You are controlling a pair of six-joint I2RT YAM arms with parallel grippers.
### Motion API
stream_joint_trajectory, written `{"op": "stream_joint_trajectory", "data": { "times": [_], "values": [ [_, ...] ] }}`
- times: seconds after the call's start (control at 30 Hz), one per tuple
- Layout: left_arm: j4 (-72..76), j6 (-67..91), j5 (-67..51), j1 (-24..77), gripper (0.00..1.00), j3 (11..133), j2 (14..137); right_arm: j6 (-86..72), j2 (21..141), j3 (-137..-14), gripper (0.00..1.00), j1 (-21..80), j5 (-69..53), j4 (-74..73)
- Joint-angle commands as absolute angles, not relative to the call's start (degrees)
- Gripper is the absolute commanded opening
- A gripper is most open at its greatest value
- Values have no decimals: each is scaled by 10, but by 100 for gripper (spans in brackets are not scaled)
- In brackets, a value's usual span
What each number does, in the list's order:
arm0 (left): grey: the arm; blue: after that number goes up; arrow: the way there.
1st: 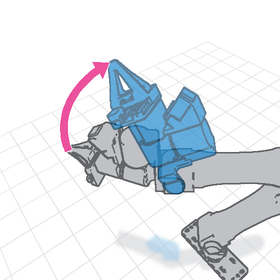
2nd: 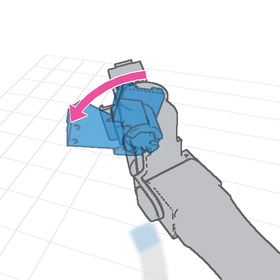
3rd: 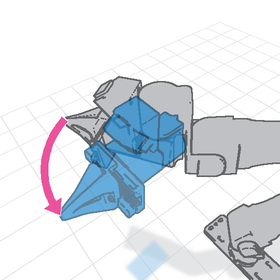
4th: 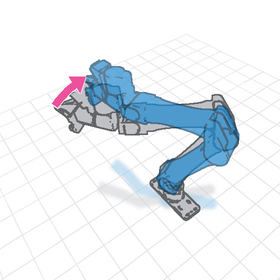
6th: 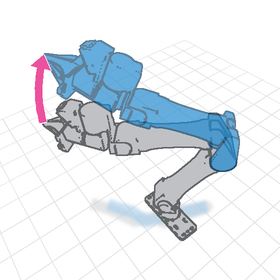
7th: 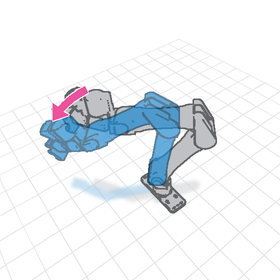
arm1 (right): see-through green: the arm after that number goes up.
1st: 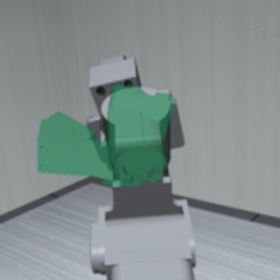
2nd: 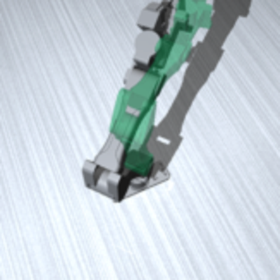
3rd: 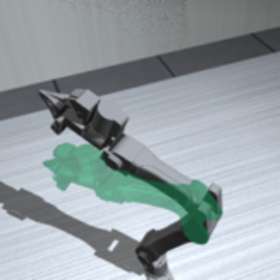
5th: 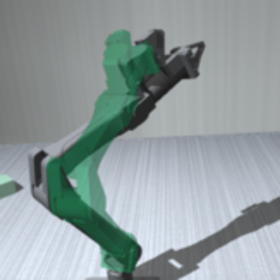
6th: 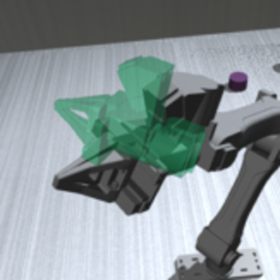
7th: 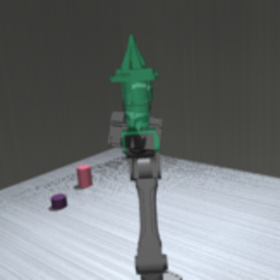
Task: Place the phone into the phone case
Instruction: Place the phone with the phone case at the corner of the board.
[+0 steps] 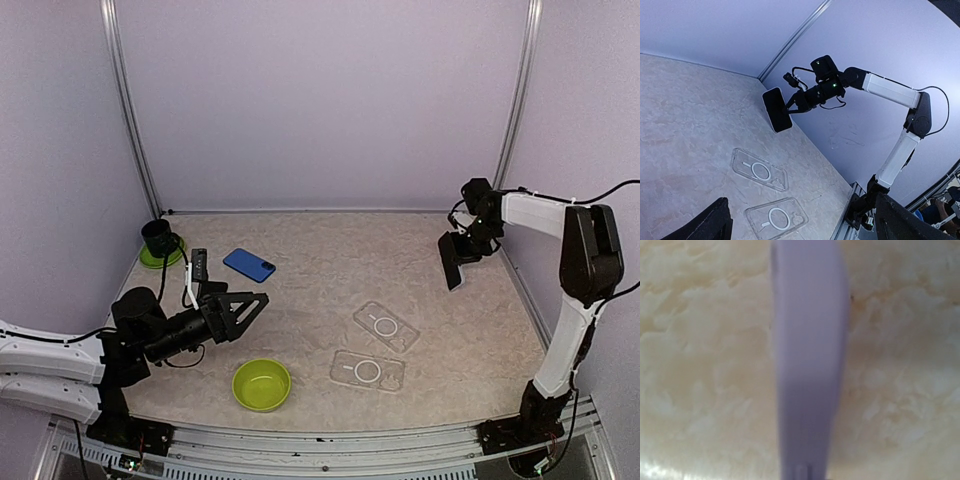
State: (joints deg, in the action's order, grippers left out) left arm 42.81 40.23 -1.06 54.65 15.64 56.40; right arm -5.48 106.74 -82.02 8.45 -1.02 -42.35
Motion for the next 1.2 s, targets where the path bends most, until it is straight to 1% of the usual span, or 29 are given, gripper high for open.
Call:
{"op": "stream_joint_trajectory", "data": {
  "times": [0.0, 0.37, 0.57, 0.67, 1.17],
  "values": [
    [435, 401, -17, 538, 97, 174, 571, -47, 1112, -840, 6, 81, 54, -391],
    [437, 406, -32, 524, 97, 171, 574, -48, 1161, -884, 9, 81, 74, -399],
    [437, 411, -39, 516, 96, 169, 572, -49, 1188, -903, 14, 80, 85, -406],
    [436, 412, -41, 512, 96, 170, 571, -53, 1193, -908, 14, 80, 90, -407],
    [440, 430, -48, 511, 96, 160, 560, -60, 1169, -843, 14, 75, 109, -386]
  ]
}}
